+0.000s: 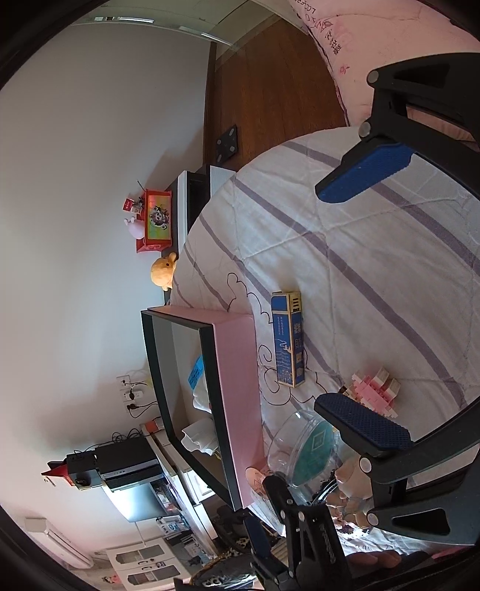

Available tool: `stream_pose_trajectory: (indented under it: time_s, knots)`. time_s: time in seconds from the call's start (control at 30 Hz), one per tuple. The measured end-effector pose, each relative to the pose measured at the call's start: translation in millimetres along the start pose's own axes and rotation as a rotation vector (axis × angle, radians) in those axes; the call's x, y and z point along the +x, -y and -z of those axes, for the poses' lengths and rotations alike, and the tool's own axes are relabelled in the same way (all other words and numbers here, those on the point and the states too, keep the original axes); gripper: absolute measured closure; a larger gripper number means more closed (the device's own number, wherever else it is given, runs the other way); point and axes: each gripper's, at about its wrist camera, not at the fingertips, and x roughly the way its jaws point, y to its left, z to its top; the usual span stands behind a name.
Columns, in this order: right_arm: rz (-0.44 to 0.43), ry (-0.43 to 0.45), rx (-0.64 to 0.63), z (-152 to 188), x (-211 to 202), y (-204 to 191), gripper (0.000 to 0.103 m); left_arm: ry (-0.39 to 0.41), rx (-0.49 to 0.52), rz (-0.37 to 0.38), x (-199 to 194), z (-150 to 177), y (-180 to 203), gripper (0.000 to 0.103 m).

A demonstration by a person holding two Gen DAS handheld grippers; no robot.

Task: Organize rigid objects
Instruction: 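Grasp the rose-gold round jar with the left tool while the right tool grasps the blue-and-gold box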

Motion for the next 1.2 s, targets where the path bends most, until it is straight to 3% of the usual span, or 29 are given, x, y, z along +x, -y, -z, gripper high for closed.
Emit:
stream_pose_trajectory:
  time_s: [0.23, 0.27, 0.3, 0.43, 0.73, 1.03, 1.07, 1.13, 1.2]
  knots:
    - [-0.013, -0.007, 0.019, 0, 4, 11, 0.000, -0.018, 0.045, -0.034, 16, -8, 18, 0.044]
    - [-0.014, -0.011, 0.020, -1, 6, 12, 0.000, -0.016, 0.048, -0.045, 18, -8, 19, 0.050]
    - [-0.014, -0.014, 0.018, -1, 8, 12, 0.000, -0.027, 0.046, -0.039, 22, -8, 20, 0.055]
    - [-0.020, -0.035, -0.013, -6, 19, 7, 0.000, -0.019, -0.010, -0.003, 17, -8, 11, 0.055]
    - [-0.049, -0.147, -0.136, -25, 64, -18, 0.000, 0.039, -0.161, 0.147, -30, 4, -29, 0.055]
    - [-0.098, -0.250, -0.294, -36, 104, -33, 0.001, 0.064, -0.171, 0.157, -53, 9, -46, 0.055]
    - [-0.113, -0.250, -0.290, -36, 103, -31, 0.008, 0.067, -0.172, 0.158, -54, 9, -46, 0.055]
    - [-0.141, -0.232, -0.309, -36, 94, -33, 0.034, 0.066, -0.165, 0.159, -55, 10, -45, 0.055]
    - [-0.157, -0.237, -0.316, -34, 89, -35, 0.068, 0.064, -0.163, 0.161, -55, 10, -44, 0.055]
